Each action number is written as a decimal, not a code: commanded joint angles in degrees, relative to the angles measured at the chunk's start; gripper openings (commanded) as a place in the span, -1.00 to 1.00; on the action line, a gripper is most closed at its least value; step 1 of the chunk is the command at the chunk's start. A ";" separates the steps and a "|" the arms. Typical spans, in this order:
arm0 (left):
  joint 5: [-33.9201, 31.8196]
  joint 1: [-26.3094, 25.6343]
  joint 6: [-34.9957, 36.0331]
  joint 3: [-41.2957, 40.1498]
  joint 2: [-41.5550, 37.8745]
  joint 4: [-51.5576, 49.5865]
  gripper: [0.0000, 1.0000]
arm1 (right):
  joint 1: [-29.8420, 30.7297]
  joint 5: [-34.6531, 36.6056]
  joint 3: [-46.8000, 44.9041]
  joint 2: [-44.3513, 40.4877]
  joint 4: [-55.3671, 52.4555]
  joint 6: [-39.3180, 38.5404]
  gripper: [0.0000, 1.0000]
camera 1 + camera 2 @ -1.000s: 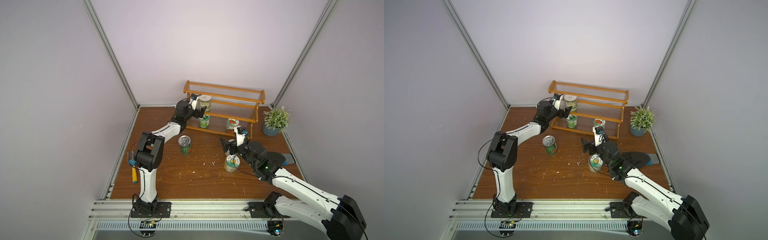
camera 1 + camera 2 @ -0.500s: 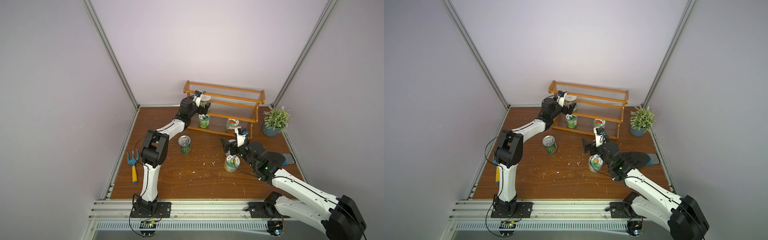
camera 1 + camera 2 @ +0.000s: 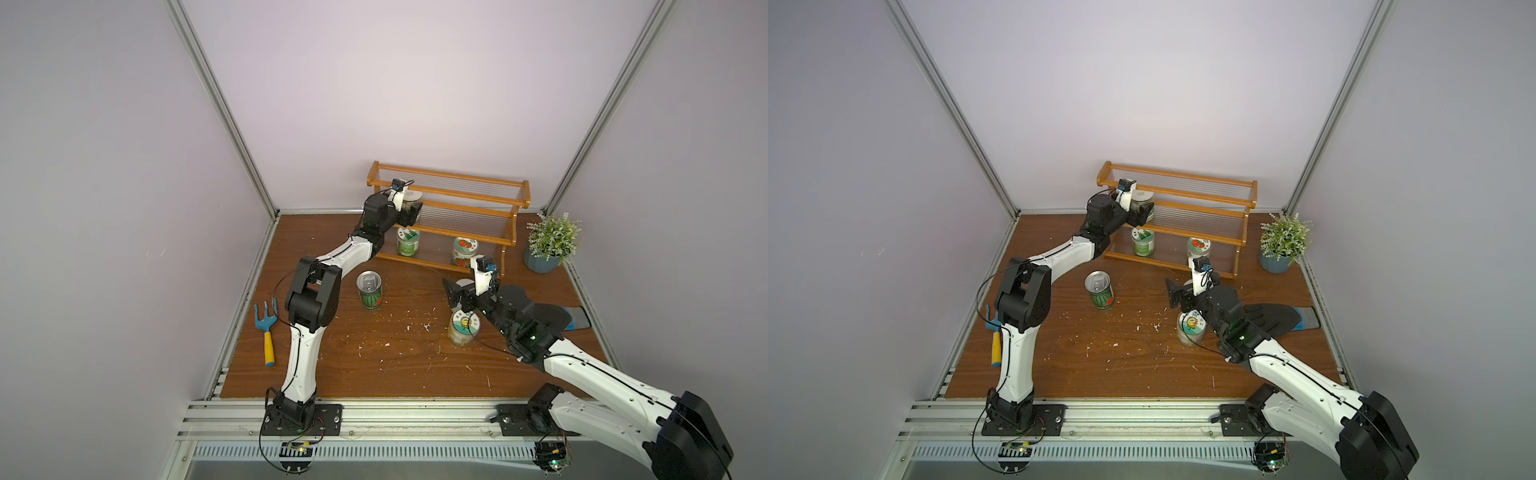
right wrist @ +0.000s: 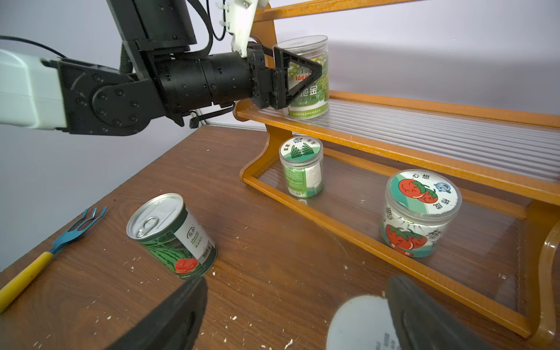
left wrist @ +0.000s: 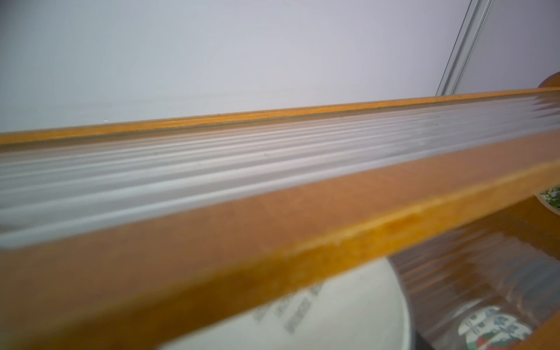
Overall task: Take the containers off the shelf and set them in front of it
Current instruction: 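Pick up a container from the shelf.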
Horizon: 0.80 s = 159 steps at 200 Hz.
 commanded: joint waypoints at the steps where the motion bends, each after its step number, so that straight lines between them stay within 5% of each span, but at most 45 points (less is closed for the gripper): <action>1: 0.70 -0.58 -0.31 -0.10 -0.11 1.20 0.35 | -0.21 -0.57 -0.14 -1.51 2.37 0.28 0.98; 159: 1.27 -0.59 0.20 -11.15 -12.09 4.98 0.22 | -0.71 -0.92 -0.14 -3.29 2.19 0.80 0.98</action>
